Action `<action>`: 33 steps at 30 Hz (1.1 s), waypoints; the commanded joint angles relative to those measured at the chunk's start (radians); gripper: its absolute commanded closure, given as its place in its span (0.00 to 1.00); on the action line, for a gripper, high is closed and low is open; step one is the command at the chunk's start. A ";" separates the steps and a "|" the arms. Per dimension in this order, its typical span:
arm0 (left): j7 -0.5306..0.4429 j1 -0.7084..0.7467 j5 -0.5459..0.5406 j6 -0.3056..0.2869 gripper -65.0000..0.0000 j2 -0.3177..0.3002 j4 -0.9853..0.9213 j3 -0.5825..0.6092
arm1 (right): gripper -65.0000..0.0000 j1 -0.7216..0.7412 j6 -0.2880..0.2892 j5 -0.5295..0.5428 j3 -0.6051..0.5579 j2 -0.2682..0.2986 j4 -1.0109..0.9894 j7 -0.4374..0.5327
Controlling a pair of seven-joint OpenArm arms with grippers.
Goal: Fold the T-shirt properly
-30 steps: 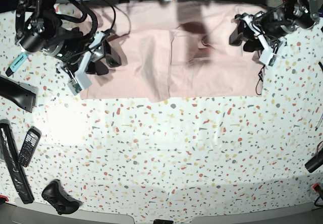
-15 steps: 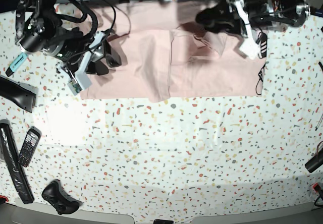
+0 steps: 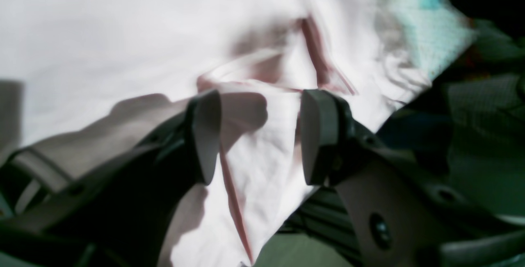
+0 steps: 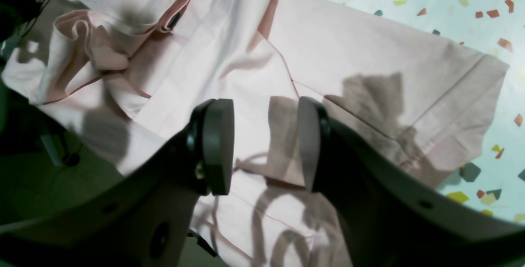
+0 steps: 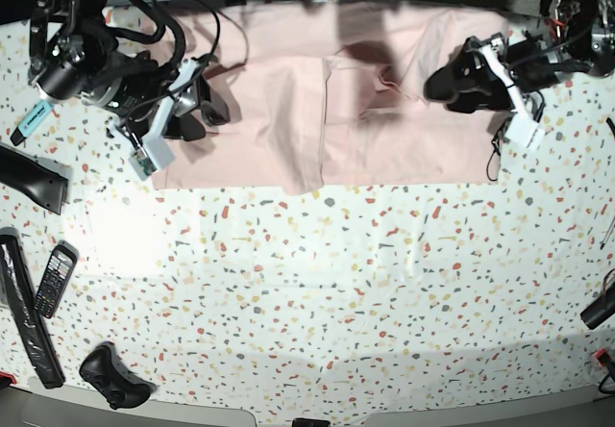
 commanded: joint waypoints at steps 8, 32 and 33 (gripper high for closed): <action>-0.008 0.027 0.007 -0.010 0.54 0.001 0.015 -0.002 | 0.61 0.008 0.010 0.012 0.004 0.009 0.020 0.020; -0.541 -0.072 0.898 0.282 0.55 0.124 0.015 -0.002 | 0.61 0.008 0.010 0.012 0.004 0.009 0.020 0.012; -0.538 -0.072 0.923 0.303 0.55 0.124 0.015 -0.002 | 0.61 0.008 0.010 0.012 0.004 0.009 0.020 0.012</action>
